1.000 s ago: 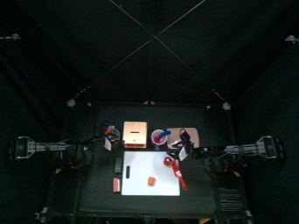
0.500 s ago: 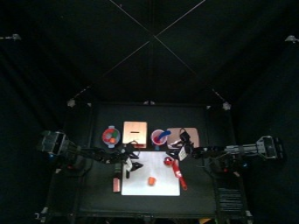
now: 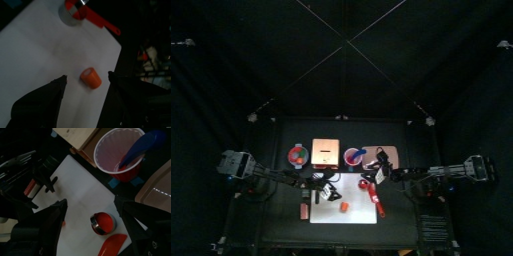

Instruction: Place carrot bottom in bowl

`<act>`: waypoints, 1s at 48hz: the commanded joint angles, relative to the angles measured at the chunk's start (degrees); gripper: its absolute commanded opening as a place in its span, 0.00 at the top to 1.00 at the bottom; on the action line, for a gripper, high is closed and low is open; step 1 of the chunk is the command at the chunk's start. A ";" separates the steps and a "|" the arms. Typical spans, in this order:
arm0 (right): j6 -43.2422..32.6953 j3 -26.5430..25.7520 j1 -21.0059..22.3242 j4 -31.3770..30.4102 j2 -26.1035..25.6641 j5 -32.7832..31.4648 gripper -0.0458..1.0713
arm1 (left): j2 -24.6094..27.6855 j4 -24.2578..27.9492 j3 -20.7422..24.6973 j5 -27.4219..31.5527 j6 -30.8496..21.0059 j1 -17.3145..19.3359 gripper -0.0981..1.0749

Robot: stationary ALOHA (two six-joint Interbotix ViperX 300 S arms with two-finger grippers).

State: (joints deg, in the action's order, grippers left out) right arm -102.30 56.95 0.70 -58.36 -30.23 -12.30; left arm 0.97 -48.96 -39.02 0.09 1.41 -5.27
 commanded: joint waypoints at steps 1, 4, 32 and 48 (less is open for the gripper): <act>0.09 -0.26 -0.18 -0.09 -0.88 0.26 0.04 | -0.35 4.31 3.78 5.45 0.00 4.75 0.08; 0.09 -0.26 -0.26 0.09 -0.88 0.26 0.04 | 0.53 6.86 5.89 9.23 0.00 5.62 0.08; 0.09 1.32 -0.62 1.93 -0.88 0.09 0.04 | 9.49 40.43 22.94 34.19 -31.29 1.85 0.08; 0.18 2.29 -0.18 2.02 -1.58 0.00 0.04 | 11.78 52.73 25.22 32.52 -56.43 -4.22 0.07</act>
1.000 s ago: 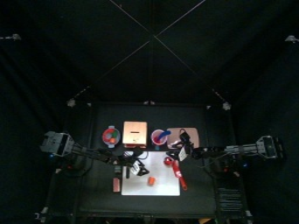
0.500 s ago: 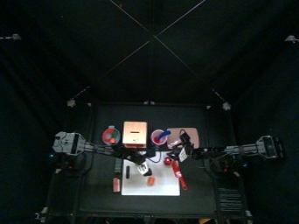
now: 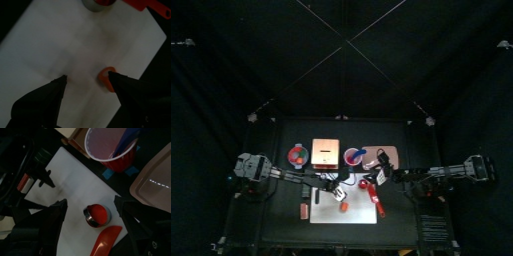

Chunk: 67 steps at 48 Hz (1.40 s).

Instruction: Place carrot bottom in bowl

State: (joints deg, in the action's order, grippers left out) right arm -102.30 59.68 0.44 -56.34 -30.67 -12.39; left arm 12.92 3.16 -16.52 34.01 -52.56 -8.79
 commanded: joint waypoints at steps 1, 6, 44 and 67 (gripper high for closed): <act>0.18 -0.35 0.09 0.09 -1.23 0.18 0.04 | 0.09 0.53 2.90 -1.67 -2.99 -0.97 0.07; 0.18 0.09 0.26 0.09 -1.67 0.18 0.04 | 0.97 0.26 4.31 -2.64 -5.19 -2.37 0.07; 0.18 2.72 -0.79 -0.35 -2.37 0.35 0.04 | 12.04 0.88 15.64 8.44 -8.79 -4.57 0.08; 0.09 4.04 -0.79 0.00 -3.60 0.35 0.04 | 12.48 0.79 15.56 10.37 -8.70 -5.19 0.13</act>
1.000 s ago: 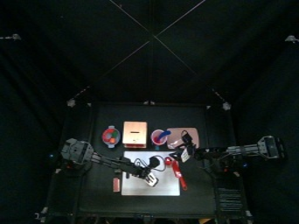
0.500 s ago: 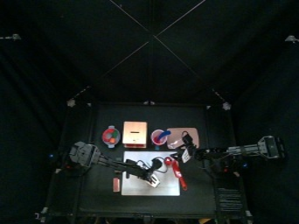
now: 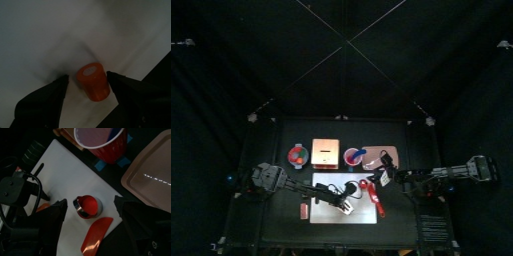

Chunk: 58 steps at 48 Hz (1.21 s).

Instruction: Place carrot bottom in bowl

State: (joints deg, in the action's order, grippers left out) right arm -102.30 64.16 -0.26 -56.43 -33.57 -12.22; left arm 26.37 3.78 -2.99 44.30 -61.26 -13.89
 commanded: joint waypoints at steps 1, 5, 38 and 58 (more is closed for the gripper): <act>0.09 -0.44 -0.09 0.09 -0.79 0.09 0.04 | -0.97 0.18 2.02 0.09 0.09 0.00 0.14; 0.09 -0.26 -0.09 0.09 -0.97 0.18 0.04 | -0.97 0.18 2.02 0.09 0.00 -0.09 0.18; 0.09 0.18 0.26 0.62 -1.14 -0.18 0.04 | -20.74 11.78 -13.27 8.96 -3.87 3.08 0.26; 0.09 -0.09 1.93 1.49 -1.67 -0.26 0.04 | -42.89 18.72 -39.11 8.26 -9.67 17.67 0.26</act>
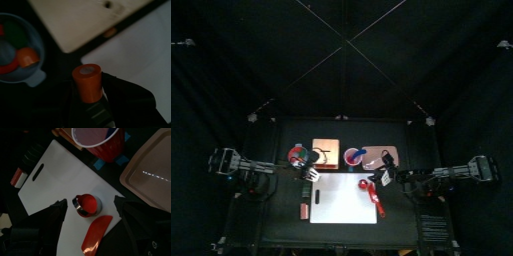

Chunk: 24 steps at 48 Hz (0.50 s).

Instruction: Place carrot bottom in bowl

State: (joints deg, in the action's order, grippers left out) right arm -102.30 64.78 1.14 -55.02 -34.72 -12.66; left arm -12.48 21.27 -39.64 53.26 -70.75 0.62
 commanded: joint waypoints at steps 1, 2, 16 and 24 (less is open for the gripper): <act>0.09 -0.70 0.70 0.09 -0.53 0.09 0.04 | -4.83 1.58 -3.52 -0.97 -0.18 4.13 0.26; 0.09 -0.79 0.79 0.18 -0.53 0.09 0.04 | -5.62 1.85 -4.39 -1.41 -0.09 5.10 0.26; 0.00 -1.23 1.14 1.67 -0.62 0.18 0.04 | -9.32 10.81 -14.68 -19.25 0.62 22.94 0.25; 0.09 -1.93 1.14 2.55 -0.70 0.09 0.04 | -8.35 11.78 -18.19 -28.30 0.62 27.25 0.21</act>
State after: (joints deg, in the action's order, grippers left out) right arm -102.30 64.34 2.11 -52.73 -34.89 -12.74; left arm -21.09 32.70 -57.74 28.48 -70.40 26.63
